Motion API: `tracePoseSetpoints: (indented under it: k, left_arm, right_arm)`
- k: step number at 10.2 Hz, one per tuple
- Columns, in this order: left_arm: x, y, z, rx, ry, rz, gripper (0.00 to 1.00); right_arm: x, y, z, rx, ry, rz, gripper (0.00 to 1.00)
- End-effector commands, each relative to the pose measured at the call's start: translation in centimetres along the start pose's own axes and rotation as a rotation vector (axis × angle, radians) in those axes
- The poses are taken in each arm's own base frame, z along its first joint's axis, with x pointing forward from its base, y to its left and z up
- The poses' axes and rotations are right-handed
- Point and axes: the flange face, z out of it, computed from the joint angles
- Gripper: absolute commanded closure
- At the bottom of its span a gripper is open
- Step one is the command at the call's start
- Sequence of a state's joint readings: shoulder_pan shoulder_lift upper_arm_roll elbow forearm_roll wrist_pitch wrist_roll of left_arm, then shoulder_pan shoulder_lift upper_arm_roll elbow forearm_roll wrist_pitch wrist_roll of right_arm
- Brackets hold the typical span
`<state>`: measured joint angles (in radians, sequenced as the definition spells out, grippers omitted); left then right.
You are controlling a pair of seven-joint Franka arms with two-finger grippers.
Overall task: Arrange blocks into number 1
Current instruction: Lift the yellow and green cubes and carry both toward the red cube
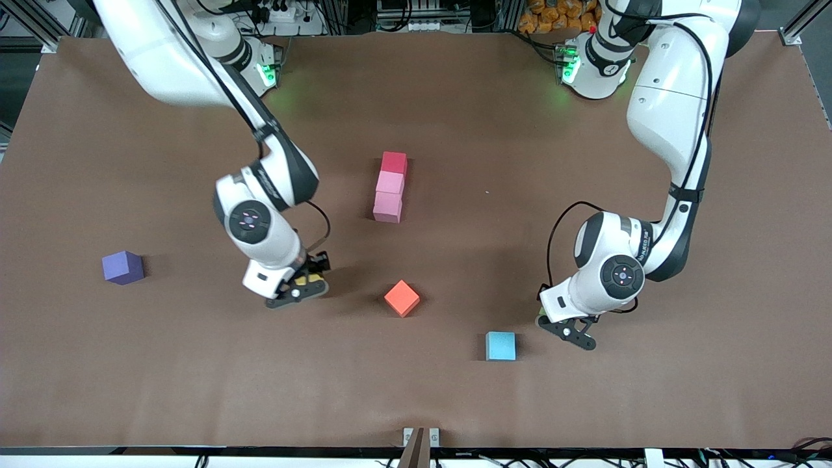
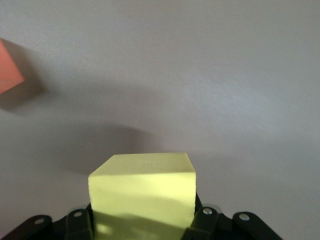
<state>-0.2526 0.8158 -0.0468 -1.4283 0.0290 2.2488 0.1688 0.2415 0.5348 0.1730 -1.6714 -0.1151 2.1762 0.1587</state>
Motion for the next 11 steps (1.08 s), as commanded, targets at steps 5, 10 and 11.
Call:
tracePoseSetpoints:
  k: [5, 10, 11]
  left_arm:
    - [-2.7, 0.9, -10.6, 0.003, -0.020, -0.255, 1.00]
    - [-10.5, 9.3, -13.2, -0.057, -0.063, -0.397, 1.00]
    - [-11.8, 12.1, -13.0, -0.058, -0.065, -0.421, 1.00]
  right_arm:
    - [-10.0, -1.1, -8.8, 0.037, -0.109, 0.138, 1.00]
    - [-16.8, -8.0, -9.7, 0.056, -0.177, 0.289, 1.00]
    - [-17.4, -9.6, -9.6, 0.047, -0.180, 0.299, 1.00]
